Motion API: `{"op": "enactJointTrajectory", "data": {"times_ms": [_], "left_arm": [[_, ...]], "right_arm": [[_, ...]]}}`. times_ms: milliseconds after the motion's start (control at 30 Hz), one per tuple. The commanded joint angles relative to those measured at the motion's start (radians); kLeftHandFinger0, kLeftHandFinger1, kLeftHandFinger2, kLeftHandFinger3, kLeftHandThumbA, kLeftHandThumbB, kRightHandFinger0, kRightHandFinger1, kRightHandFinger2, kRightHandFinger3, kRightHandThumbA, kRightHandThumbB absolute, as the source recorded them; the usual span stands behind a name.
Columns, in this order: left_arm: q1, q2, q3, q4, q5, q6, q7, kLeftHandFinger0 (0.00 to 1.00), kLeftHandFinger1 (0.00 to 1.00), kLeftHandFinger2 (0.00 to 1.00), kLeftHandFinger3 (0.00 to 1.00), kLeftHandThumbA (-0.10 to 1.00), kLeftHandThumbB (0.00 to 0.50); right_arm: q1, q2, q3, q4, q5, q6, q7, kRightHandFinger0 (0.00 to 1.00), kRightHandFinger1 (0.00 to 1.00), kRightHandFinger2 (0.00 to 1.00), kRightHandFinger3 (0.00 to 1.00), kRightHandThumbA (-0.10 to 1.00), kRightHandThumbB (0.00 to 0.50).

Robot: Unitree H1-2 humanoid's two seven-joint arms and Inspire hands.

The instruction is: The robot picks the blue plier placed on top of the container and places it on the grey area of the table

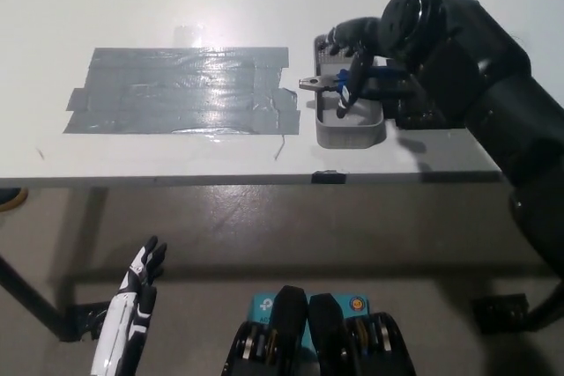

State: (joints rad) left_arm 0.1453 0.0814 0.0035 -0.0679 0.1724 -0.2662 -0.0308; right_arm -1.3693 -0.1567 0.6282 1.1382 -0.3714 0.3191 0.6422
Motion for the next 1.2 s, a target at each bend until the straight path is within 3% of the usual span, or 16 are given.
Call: {"op": "enactJointTrajectory", "data": {"times_ms": [0, 167, 300, 700, 833, 867, 933, 1167], "left_arm": [[0.023, 0.003, 0.001, -0.037, 0.002, -0.027, 0.017, 1.0, 1.0, 1.0, 1.0, 1.0, 0.093], [0.031, -0.002, 0.003, -0.038, 0.003, -0.029, 0.021, 1.0, 1.0, 1.0, 1.0, 1.0, 0.123], [0.025, 0.0, 0.003, -0.029, -0.013, -0.045, 0.017, 1.0, 1.0, 1.0, 1.0, 1.0, 0.119], [0.02, 0.001, 0.005, -0.021, -0.024, -0.054, 0.015, 1.0, 1.0, 1.0, 1.0, 1.0, 0.154], [0.024, 0.002, 0.001, -0.02, -0.028, -0.055, 0.011, 1.0, 1.0, 1.0, 1.0, 1.0, 0.154], [0.019, 0.001, 0.001, -0.018, -0.039, -0.056, 0.008, 1.0, 1.0, 1.0, 1.0, 1.0, 0.147], [0.03, 0.002, 0.002, -0.024, -0.054, -0.051, 0.002, 1.0, 1.0, 1.0, 1.0, 1.0, 0.153], [0.04, -0.001, 0.002, -0.035, -0.031, -0.047, 0.013, 1.0, 1.0, 1.0, 1.0, 1.0, 0.15]], "right_arm": [[-0.082, 0.021, 0.003, 0.026, -0.039, -0.049, 0.006, 1.0, 1.0, 1.0, 1.0, 1.0, 0.248], [-0.093, 0.032, -0.003, 0.069, -0.054, -0.052, -0.009, 1.0, 1.0, 1.0, 1.0, 1.0, 0.238], [-0.108, 0.031, -0.004, 0.091, -0.068, -0.066, -0.01, 1.0, 1.0, 1.0, 1.0, 1.0, 0.232], [-0.103, 0.043, -0.017, 0.116, -0.087, -0.068, -0.038, 1.0, 1.0, 1.0, 1.0, 1.0, 0.252], [-0.115, 0.038, -0.009, 0.122, -0.107, -0.084, -0.055, 1.0, 1.0, 1.0, 1.0, 1.0, 0.204], [-0.131, 0.042, -0.007, 0.142, -0.114, -0.077, -0.067, 1.0, 1.0, 1.0, 1.0, 1.0, 0.257], [-0.137, 0.044, -0.001, 0.148, -0.122, -0.077, -0.072, 1.0, 1.0, 1.0, 1.0, 1.0, 0.29], [-0.151, 0.047, -0.018, 0.153, -0.121, -0.086, -0.077, 1.0, 1.0, 1.0, 1.0, 1.0, 0.296]]}}
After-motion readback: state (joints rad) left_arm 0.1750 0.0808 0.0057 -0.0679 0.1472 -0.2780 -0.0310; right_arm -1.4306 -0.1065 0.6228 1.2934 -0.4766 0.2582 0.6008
